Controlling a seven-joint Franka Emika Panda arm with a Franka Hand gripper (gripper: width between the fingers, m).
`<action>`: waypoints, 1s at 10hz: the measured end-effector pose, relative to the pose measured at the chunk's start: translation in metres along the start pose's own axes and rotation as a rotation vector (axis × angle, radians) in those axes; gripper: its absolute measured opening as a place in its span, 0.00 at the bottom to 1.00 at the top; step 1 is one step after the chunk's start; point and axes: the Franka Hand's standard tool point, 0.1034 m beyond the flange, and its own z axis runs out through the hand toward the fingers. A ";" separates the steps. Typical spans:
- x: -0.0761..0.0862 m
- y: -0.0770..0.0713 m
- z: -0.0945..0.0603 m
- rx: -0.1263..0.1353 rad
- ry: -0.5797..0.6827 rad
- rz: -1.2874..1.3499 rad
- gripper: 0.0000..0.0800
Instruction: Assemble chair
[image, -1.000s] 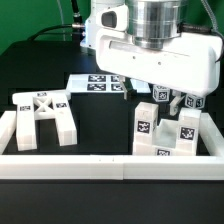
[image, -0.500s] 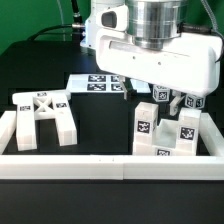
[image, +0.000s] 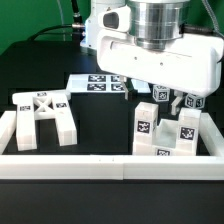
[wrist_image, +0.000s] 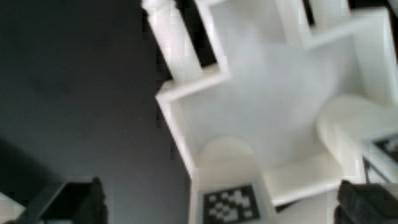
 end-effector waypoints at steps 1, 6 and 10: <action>-0.001 0.002 0.003 -0.001 -0.003 -0.044 0.81; 0.000 0.006 0.016 -0.012 0.023 -0.111 0.81; -0.002 0.010 0.037 -0.026 0.021 -0.112 0.81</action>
Offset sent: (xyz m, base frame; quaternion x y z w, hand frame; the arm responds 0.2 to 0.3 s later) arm 0.0000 0.0000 0.0000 0.0000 0.0000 0.0000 1.0000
